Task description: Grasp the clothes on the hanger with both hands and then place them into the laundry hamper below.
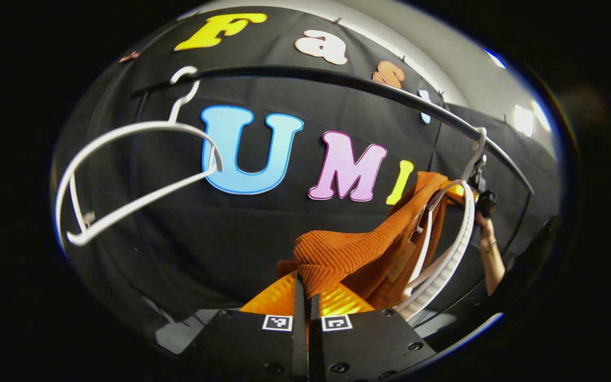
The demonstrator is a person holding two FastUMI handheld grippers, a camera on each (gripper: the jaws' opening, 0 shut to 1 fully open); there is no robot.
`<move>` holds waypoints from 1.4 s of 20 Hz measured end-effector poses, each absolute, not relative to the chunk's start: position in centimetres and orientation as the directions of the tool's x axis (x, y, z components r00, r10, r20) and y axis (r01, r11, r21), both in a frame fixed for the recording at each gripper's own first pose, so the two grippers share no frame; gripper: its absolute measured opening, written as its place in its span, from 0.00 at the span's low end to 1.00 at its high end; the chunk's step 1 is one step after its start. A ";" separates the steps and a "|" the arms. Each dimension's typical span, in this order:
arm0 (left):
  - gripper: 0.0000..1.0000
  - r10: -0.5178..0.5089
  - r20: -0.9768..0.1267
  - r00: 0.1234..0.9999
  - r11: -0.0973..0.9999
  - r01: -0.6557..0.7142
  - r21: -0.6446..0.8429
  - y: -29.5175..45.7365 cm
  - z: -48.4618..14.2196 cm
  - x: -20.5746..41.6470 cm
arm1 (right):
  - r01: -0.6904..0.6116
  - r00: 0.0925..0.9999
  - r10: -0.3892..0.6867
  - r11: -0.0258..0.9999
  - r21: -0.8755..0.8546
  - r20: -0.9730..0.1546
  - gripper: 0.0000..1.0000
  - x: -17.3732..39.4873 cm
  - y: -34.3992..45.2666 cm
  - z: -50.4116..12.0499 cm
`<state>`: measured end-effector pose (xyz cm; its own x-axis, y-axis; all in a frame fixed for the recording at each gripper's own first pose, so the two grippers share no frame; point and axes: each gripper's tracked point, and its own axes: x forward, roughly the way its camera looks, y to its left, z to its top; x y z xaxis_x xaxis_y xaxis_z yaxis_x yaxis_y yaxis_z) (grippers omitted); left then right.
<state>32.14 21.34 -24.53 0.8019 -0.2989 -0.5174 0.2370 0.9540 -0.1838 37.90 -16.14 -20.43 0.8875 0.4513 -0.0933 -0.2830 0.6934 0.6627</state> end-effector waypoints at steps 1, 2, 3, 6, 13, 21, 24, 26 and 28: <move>0.06 -0.325 -0.507 0.798 0.943 0.232 -0.239 21.3 -24.9 32.4 | -0.281 0.884 0.459 0.676 0.681 -0.091 0.14 38.0 -16.1 -20.7; 0.07 -0.336 -0.492 0.803 0.934 0.218 -0.283 21.5 -25.0 32.7 | -0.262 0.884 0.455 0.668 0.696 -0.103 0.14 38.4 -16.1 -21.3; 0.06 -0.327 -0.492 0.806 0.934 0.198 -0.296 21.8 -25.7 32.9 | -0.228 0.887 0.439 0.690 0.687 -0.146 0.14 38.6 -16.4 -23.0; 0.06 -0.260 -0.567 0.782 0.961 0.155 -0.227 21.6 -30.9 31.8 | -0.141 0.881 0.401 0.728 0.671 -0.250 0.14 37.6 -17.3 -27.5; 0.06 -0.213 -0.602 0.769 0.956 0.036 -0.293 20.1 -34.6 26.2 | -0.034 0.849 0.367 0.757 0.652 -0.382 0.14 32.1 -18.2 -33.2; 0.06 -0.076 -0.659 0.749 0.978 -0.074 -0.196 16.9 -35.5 19.8 | -0.041 0.760 0.451 0.753 0.657 -0.469 0.14 25.7 -12.4 -35.9; 0.06 -0.095 -0.639 0.763 0.981 -0.040 -0.192 13.7 -34.0 19.3 | -0.099 0.726 0.530 0.712 0.695 -0.439 0.14 24.2 -8.4 -34.6; 0.06 -0.131 -0.618 0.775 0.976 -0.009 -0.219 11.3 -33.1 19.8 | -0.120 0.693 0.576 0.685 0.719 -0.433 0.14 22.5 -6.2 -34.4; 0.06 -0.164 -0.602 0.782 0.972 0.024 -0.234 9.4 -32.3 20.7 | -0.125 0.663 0.613 0.656 0.744 -0.430 0.14 20.8 -4.5 -34.4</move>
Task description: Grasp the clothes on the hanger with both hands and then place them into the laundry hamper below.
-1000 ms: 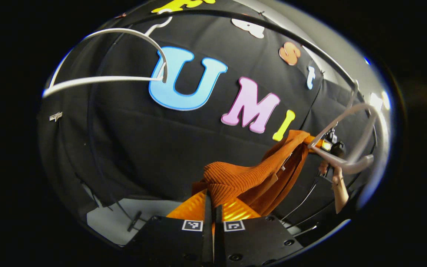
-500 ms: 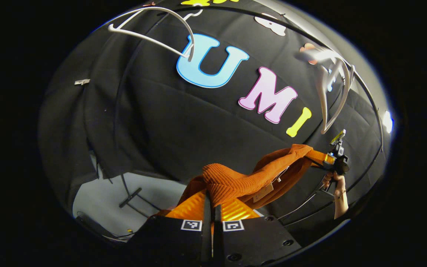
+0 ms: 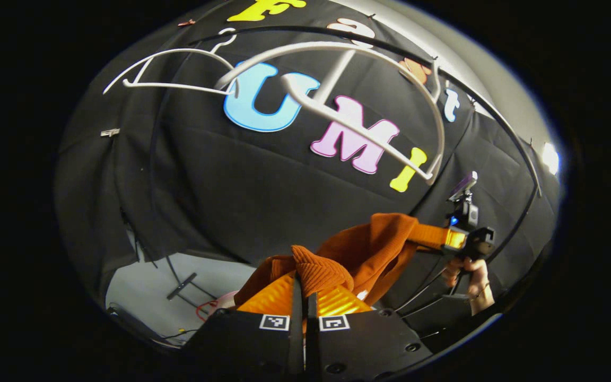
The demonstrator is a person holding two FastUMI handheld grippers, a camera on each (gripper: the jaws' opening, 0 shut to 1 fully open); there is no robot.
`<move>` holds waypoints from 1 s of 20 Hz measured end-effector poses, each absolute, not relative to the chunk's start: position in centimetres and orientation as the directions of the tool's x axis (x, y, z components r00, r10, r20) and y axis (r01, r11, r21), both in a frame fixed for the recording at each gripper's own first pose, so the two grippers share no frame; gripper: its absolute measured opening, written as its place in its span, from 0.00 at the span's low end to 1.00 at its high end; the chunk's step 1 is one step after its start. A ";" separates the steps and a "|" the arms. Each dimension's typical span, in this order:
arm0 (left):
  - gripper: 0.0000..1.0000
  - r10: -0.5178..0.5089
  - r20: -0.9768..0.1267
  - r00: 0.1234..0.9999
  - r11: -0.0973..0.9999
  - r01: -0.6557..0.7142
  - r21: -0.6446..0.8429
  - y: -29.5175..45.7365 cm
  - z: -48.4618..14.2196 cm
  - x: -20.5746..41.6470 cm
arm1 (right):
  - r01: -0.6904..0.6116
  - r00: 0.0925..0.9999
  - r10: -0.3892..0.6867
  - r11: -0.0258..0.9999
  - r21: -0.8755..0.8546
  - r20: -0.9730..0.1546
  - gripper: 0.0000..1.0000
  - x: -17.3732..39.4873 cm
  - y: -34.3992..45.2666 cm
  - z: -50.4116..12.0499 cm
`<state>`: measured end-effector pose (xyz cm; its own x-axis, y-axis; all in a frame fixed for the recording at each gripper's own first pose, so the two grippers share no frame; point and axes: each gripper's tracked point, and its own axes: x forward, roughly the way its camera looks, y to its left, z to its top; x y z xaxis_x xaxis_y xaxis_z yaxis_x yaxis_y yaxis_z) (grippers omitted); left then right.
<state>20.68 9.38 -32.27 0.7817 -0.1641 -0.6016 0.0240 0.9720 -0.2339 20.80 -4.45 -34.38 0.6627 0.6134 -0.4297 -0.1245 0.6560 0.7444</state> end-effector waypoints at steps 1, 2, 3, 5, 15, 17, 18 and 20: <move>0.06 -0.175 -0.598 0.782 0.972 0.039 -0.234 8.6 -32.0 21.2 | -0.120 0.650 0.627 0.642 0.757 -0.429 0.14 20.1 -3.7 -34.4; 0.06 -0.181 -0.596 0.782 0.972 0.050 -0.230 7.9 -31.8 21.5 | -0.119 0.635 0.643 0.628 0.769 -0.428 0.14 19.5 -2.9 -34.4; 0.06 -0.188 -0.595 0.781 0.971 0.059 -0.230 7.4 -31.8 21.9 | -0.114 0.626 0.650 0.622 0.774 -0.431 0.14 19.1 -2.1 -34.7; 0.06 -0.197 -0.603 0.773 0.972 0.072 -0.226 6.5 -32.3 22.0 | -0.118 0.608 0.657 0.629 0.768 -0.445 0.14 18.7 -1.0 -35.3; 0.06 -0.145 -0.692 0.707 0.984 0.030 -0.175 5.6 -36.1 21.1 | -0.120 0.533 0.596 0.756 0.644 -0.601 0.14 16.3 -0.2 -39.5; 0.09 -0.121 -0.738 0.664 0.990 0.031 -0.135 5.5 -37.1 20.5 | -0.118 0.510 0.549 0.807 0.579 -0.662 0.14 15.7 -1.1 -41.0; 0.09 -0.122 -0.756 0.643 0.990 0.030 -0.135 5.2 -37.8 20.2 | -0.123 0.496 0.525 0.831 0.543 -0.691 0.14 15.3 -1.5 -41.9; 0.10 -0.140 -0.786 0.603 0.986 0.014 -0.165 4.6 -38.4 19.4 | -0.128 0.462 0.493 0.859 0.495 -0.737 0.14 14.5 -1.5 -43.2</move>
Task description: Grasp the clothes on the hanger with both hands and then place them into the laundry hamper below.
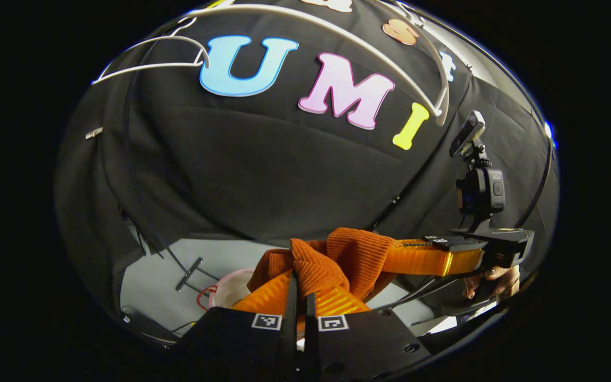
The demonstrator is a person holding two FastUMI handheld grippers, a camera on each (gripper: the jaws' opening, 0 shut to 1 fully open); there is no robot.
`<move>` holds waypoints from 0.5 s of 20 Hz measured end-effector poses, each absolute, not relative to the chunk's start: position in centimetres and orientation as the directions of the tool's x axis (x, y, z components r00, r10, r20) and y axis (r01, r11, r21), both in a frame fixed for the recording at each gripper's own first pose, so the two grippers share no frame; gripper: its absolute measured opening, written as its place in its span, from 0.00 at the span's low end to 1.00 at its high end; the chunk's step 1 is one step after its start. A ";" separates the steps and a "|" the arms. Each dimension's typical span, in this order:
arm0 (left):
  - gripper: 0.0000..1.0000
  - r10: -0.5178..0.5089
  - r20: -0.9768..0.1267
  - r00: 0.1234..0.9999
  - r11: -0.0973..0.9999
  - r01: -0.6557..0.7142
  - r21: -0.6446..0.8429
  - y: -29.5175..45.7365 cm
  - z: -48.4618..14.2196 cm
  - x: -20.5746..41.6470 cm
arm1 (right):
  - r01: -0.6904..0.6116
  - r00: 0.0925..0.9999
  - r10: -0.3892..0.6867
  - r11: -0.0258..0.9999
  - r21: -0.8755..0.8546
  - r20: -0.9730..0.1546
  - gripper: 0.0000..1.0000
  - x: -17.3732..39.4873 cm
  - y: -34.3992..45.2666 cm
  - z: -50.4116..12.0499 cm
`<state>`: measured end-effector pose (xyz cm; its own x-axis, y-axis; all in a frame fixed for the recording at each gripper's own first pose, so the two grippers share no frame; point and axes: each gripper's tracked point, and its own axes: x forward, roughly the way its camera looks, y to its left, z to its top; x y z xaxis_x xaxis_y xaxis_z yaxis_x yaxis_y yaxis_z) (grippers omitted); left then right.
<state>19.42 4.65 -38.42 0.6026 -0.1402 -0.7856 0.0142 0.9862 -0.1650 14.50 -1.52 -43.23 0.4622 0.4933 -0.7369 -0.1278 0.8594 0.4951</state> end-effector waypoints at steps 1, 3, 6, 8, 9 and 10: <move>0.11 -0.144 -0.797 0.587 0.984 0.001 -0.177 4.4 -38.6 19.2 | -0.120 0.448 0.488 0.863 0.490 -0.749 0.14 14.0 -1.5 -43.7; 0.10 -0.152 -0.819 0.554 0.978 -0.033 -0.204 3.8 -39.1 18.8 | -0.082 0.413 0.488 0.861 0.502 -0.769 0.14 12.7 -1.2 -44.7; 0.10 -0.149 -0.856 0.494 0.972 -0.085 -0.218 3.3 -39.1 17.7 | -0.043 0.355 0.474 0.869 0.493 -0.806 0.14 11.1 -0.7 -46.5; 0.11 -0.151 -0.870 0.469 0.966 -0.118 -0.232 2.7 -39.3 17.4 | -0.030 0.334 0.461 0.877 0.479 -0.822 0.14 10.3 -1.1 -47.4; 0.11 -0.153 -0.875 0.458 0.961 -0.138 -0.240 2.5 -39.4 17.3 | -0.025 0.324 0.455 0.881 0.473 -0.829 0.14 10.1 -1.1 -47.8; 0.11 -0.150 -0.880 0.451 0.957 -0.157 -0.244 2.2 -39.5 17.2 | -0.023 0.316 0.451 0.883 0.468 -0.835 0.14 9.9 -1.0 -48.1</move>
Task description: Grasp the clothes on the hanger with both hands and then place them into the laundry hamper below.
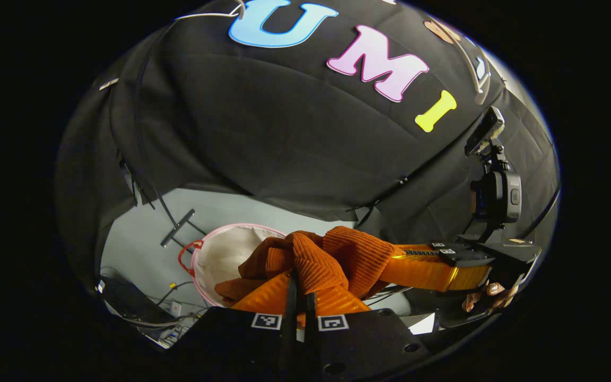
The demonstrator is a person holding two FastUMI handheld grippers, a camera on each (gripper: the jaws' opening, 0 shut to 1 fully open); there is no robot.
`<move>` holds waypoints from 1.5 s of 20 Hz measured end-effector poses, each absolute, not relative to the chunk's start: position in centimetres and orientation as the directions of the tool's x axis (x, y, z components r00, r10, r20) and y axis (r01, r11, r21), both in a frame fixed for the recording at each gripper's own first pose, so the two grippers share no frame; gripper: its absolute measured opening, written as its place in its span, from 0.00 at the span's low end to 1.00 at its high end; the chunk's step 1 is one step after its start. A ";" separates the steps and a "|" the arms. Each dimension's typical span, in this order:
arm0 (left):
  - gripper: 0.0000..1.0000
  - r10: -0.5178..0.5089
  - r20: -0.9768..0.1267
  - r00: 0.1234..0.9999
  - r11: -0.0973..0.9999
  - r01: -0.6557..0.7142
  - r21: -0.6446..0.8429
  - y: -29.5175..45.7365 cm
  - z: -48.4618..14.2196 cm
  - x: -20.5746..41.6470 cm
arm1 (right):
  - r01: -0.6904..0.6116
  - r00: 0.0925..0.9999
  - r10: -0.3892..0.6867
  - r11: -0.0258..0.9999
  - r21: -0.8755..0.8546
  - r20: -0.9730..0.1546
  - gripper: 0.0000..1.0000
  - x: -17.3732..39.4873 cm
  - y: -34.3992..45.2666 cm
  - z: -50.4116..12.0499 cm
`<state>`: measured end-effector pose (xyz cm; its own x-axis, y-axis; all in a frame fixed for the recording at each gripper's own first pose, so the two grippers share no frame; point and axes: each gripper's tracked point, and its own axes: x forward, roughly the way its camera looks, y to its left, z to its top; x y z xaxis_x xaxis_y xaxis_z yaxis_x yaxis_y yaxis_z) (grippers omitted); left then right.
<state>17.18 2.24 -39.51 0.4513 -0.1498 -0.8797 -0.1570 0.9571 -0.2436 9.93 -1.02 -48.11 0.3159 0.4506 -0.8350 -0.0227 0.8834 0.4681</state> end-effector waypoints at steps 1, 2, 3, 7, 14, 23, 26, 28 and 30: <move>0.10 -0.144 -0.885 0.443 0.956 -0.170 -0.240 2.2 -39.6 17.3 | -0.023 0.308 0.448 0.885 0.464 -0.839 0.14 9.8 -0.9 -48.4; 0.10 -0.136 -0.889 0.437 0.956 -0.179 -0.234 2.3 -39.8 17.3 | -0.024 0.304 0.447 0.886 0.462 -0.841 0.14 9.9 -0.8 -48.5; 0.11 -0.129 -0.890 0.437 0.956 -0.185 -0.229 2.5 -39.7 17.4 | -0.025 0.305 0.445 0.888 0.460 -0.842 0.14 10.0 -0.7 -48.6; 0.12 -0.096 -0.897 0.431 0.960 -0.198 -0.197 3.1 -40.1 17.1 | -0.024 0.307 0.421 0.900 0.436 -0.853 0.19 10.3 -1.4 -49.0; 0.96 0.010 -0.930 0.367 0.981 -0.183 -0.062 5.4 -40.8 15.7 | -0.037 0.296 0.389 0.917 0.396 -0.873 0.99 10.1 -2.8 -49.5; 0.96 -0.024 -0.904 0.426 0.986 -0.140 -0.092 3.9 -38.5 16.3 | 0.008 0.328 0.367 0.921 0.391 -0.871 0.99 9.0 -4.0 -48.1; 0.96 -0.040 -0.894 0.447 0.987 -0.121 -0.104 3.3 -37.0 14.8 | 0.010 0.354 0.359 0.922 0.387 -0.864 0.99 8.1 -3.5 -46.5; 0.96 -0.055 -0.884 0.463 0.987 -0.107 -0.117 2.9 -35.9 13.8 | 0.009 0.370 0.358 0.921 0.389 -0.857 0.99 7.1 -3.0 -45.3; 0.96 -0.070 -0.878 0.474 0.987 -0.092 -0.128 2.5 -34.9 12.5 | 0.008 0.392 0.347 0.925 0.381 -0.852 0.99 5.8 -2.5 -44.1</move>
